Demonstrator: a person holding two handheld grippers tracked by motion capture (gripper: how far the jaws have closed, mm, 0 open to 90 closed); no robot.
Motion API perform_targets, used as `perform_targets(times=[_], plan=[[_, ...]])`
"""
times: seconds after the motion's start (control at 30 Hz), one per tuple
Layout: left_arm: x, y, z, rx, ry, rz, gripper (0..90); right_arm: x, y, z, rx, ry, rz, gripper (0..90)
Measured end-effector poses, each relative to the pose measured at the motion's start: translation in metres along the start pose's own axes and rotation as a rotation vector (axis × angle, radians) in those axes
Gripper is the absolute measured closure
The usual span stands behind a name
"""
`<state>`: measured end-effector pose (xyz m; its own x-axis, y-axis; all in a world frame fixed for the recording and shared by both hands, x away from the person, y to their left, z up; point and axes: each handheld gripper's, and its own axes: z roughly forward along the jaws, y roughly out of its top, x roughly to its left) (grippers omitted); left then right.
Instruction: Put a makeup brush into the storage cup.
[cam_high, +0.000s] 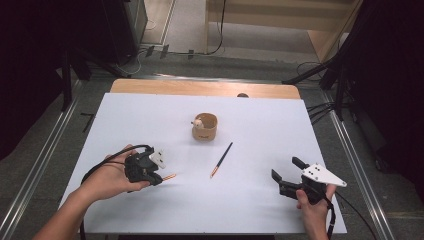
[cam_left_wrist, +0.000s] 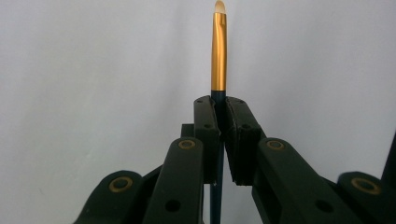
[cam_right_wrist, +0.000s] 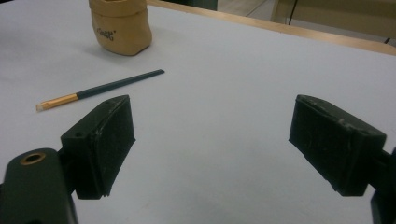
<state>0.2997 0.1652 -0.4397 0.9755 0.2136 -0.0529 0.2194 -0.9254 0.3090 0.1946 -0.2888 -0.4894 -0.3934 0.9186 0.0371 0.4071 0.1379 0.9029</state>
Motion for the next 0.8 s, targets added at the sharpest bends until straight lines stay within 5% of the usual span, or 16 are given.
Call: perform_targets(times=[0.8], plan=[[0.013,-0.004,-0.03,-0.489,0.047,-0.161,84.6,0.003,0.001,-0.001,-0.017,0.016,0.007,14.7]])
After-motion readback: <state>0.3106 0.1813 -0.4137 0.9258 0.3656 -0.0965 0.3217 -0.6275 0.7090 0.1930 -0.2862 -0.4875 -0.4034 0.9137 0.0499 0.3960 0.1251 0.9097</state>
